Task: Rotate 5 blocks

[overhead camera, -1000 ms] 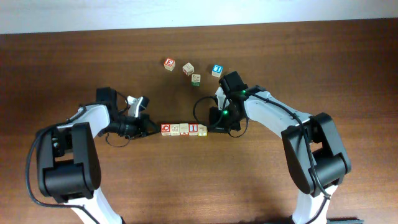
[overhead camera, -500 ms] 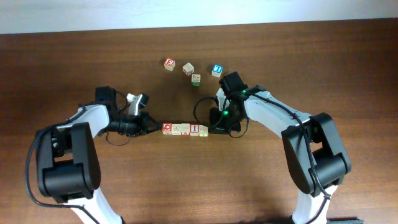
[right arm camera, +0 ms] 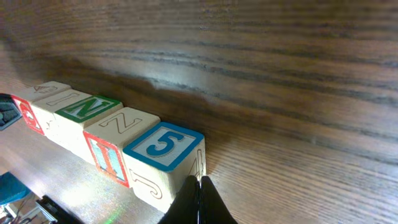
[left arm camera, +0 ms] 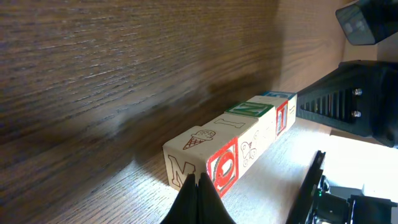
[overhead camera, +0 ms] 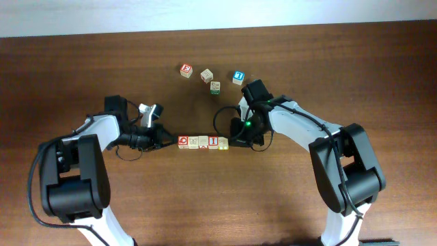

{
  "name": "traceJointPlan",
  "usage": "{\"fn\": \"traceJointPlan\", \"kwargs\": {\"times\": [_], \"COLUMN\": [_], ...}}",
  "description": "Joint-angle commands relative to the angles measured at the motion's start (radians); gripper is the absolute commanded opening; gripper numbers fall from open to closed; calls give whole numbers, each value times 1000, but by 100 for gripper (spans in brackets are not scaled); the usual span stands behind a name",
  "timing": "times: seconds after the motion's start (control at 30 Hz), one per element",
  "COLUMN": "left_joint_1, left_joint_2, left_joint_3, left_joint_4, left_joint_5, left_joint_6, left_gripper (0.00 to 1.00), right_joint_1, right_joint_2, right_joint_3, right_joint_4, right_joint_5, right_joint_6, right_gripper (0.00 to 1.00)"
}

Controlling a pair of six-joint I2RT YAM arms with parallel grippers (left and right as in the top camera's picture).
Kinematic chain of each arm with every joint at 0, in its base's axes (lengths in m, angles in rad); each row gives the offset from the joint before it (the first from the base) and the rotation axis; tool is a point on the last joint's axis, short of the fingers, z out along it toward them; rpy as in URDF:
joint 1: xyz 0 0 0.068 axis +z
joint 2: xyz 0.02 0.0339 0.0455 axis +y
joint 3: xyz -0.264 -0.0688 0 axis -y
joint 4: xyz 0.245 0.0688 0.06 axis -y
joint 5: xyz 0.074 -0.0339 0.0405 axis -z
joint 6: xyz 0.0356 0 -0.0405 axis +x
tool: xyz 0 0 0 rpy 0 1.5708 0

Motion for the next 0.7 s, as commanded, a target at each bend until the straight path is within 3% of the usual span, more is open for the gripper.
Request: {"fn": "traceJointPlan", "kwargs": {"times": [0.0,0.67], "left_joint_1": [-26,-46], "left_joint_2": [13,13], "left_joint_3": [7,7], "left_joint_4": [-4,23], "left_joint_5": [16,81], "left_joint_6": [17,9], "left_gripper": [0,0], "right_joint_1": [5,24], "right_joint_2": [8,-6], "right_joint_3": [-5,-5], "right_joint_4": [40,79], "right_joint_5": [-104,-168], "right_joint_6": [-30,-122], "right_gripper": [4,5]}}
